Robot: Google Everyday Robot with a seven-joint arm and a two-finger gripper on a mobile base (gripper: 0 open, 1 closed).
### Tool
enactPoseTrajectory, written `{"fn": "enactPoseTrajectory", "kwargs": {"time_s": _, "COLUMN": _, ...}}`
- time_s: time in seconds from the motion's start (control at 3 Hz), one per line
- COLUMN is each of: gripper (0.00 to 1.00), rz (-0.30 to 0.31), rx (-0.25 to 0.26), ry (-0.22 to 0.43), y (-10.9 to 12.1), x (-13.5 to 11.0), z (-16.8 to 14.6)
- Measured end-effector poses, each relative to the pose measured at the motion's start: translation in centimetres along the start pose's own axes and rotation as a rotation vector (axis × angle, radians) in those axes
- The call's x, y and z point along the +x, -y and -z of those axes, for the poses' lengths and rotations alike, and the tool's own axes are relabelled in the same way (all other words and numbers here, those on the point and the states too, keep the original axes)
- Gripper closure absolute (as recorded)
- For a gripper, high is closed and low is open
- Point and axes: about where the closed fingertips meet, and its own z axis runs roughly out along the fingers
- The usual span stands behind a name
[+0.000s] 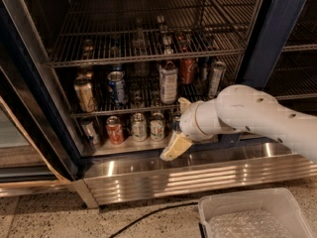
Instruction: Pick water bottle from middle shelf of fridge
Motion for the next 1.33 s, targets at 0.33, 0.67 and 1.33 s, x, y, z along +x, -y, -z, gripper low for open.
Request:
{"fn": "enactPoseTrajectory", "kwargs": {"time_s": 0.33, "gripper": 0.00, "rz": -0.049, "rx": 0.075, "ry": 0.108, "y": 1.0, "x": -1.0, "z": -2.2}}
{"fn": "enactPoseTrajectory", "kwargs": {"time_s": 0.67, "gripper": 0.00, "rz": -0.097, "rx": 0.162, "ry": 0.228, "y": 2.8, "x": -2.3, "z": -3.6}}
{"fn": "enactPoseTrajectory", "kwargs": {"time_s": 1.33, "gripper": 0.00, "rz": -0.192, "rx": 0.258, "ry": 0.429, "y": 5.6, "x": -4.4, "z": -6.4}}
